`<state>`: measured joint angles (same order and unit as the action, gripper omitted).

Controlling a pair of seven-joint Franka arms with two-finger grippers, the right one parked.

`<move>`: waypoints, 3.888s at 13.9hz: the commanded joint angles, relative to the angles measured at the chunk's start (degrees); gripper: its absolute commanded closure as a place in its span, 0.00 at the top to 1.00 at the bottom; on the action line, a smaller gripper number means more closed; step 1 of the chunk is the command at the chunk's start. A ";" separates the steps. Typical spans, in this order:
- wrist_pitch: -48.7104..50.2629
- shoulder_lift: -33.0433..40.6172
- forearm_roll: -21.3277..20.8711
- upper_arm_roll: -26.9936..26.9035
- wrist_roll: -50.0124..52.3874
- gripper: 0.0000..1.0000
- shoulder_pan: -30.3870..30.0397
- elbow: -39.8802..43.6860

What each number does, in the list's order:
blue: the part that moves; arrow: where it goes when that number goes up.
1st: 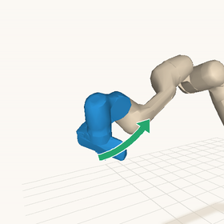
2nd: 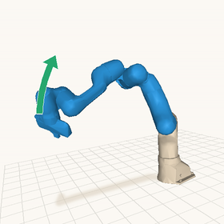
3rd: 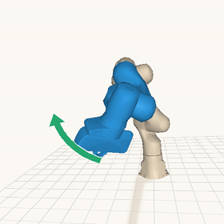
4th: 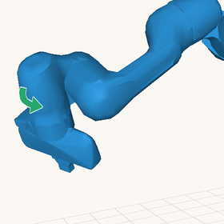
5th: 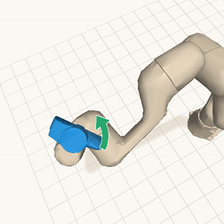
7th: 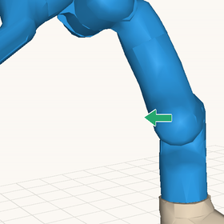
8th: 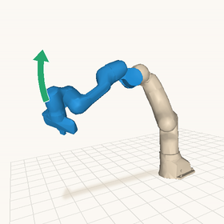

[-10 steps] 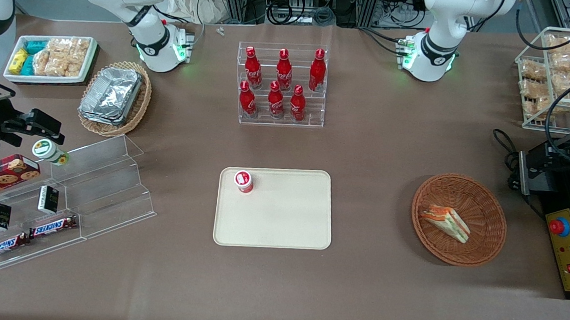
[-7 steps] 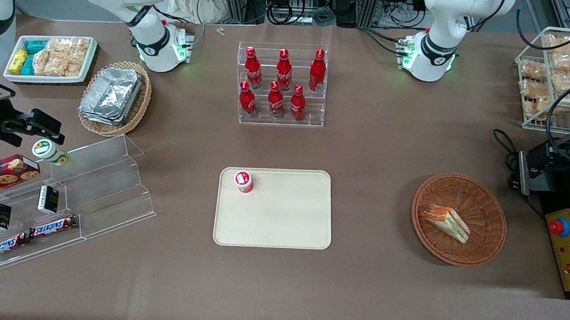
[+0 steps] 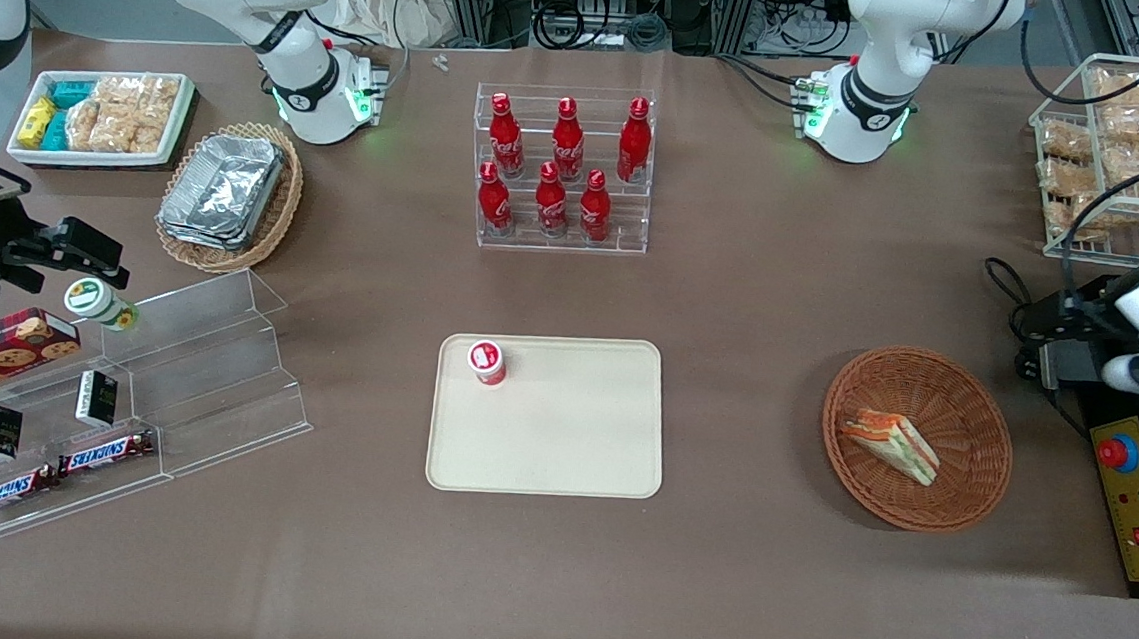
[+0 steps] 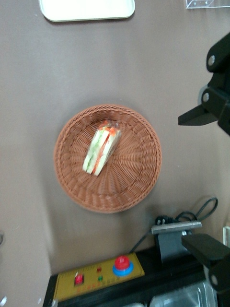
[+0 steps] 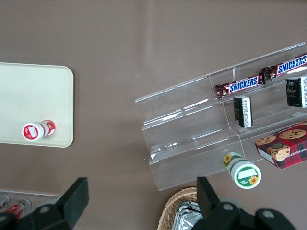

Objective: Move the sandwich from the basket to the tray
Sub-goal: 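Lower the open left gripper over the wrapped sandwich in the wicker basket, then close the left gripper on the sandwich's wrapped edge, then lift the sandwich out of the basket and carry it toward the cream tray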

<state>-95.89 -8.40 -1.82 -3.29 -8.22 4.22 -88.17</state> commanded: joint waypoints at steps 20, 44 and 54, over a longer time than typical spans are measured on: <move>-38.23 -14.70 4.02 -0.49 45.12 0.99 1.58 -18.09; -48.25 -16.66 3.84 -0.23 54.62 0.00 0.53 -23.63; 1.98 -7.24 3.49 3.02 50.25 0.00 2.02 4.99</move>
<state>-102.22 -14.43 1.60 -1.18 44.17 5.88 -91.39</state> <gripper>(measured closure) 0.850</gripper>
